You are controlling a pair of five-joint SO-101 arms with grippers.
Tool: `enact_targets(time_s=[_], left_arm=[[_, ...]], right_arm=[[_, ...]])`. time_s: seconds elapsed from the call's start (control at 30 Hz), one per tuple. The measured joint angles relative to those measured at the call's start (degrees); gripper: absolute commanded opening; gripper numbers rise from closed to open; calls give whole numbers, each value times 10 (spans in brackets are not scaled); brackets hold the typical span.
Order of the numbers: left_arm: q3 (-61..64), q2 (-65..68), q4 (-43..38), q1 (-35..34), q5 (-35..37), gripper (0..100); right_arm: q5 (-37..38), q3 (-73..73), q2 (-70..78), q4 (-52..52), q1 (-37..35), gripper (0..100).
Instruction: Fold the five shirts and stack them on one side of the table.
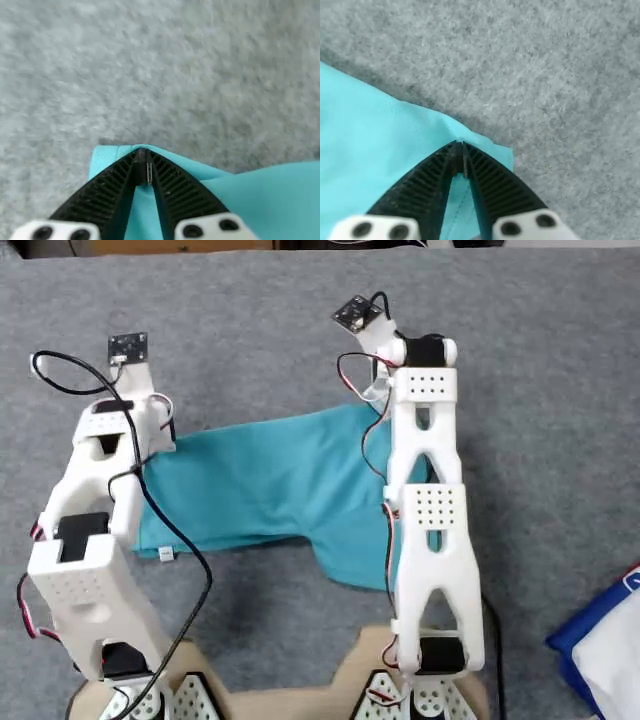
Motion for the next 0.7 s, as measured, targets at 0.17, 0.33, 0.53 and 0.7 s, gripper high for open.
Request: enact_targets(time_s=[0.17,0.33,0.53,0.7], left_arm=[[-171,91,162,-6,0,19],[-363,204,312,-25,0,19],[-570,312,433,-55,0,19],[-707,370,499,-84,0,19]], right_arm=[[0,0,4,-12,4,5],[12,0,4,-14,19,5],[19,6,9,-25,30,5],[27,6,9,-25,30,5]])
